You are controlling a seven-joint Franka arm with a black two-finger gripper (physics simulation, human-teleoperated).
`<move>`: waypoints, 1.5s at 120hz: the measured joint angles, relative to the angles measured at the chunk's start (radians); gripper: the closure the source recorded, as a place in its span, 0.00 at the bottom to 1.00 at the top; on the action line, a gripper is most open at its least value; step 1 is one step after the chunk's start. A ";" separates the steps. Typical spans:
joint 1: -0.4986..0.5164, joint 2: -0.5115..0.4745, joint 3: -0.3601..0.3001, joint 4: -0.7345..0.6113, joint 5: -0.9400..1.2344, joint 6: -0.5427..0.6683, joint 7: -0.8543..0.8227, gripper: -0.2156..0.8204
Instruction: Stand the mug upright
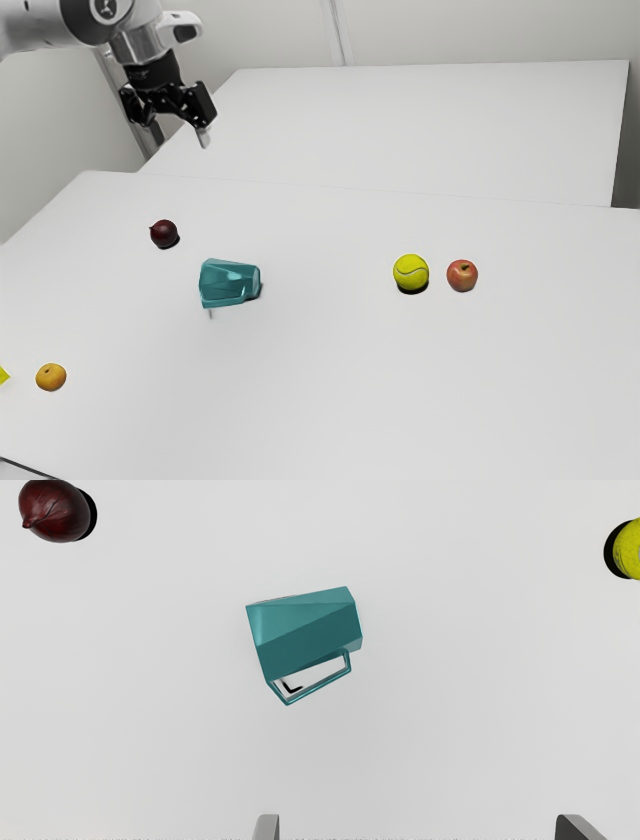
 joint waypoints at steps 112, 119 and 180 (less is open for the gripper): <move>0.254 0.328 0.255 -0.477 -1.082 0.198 0.695 0.21; 0.250 0.326 0.251 -0.496 -1.099 0.202 0.736 0.21; 0.241 0.326 0.226 -0.545 -1.193 0.232 0.964 0.73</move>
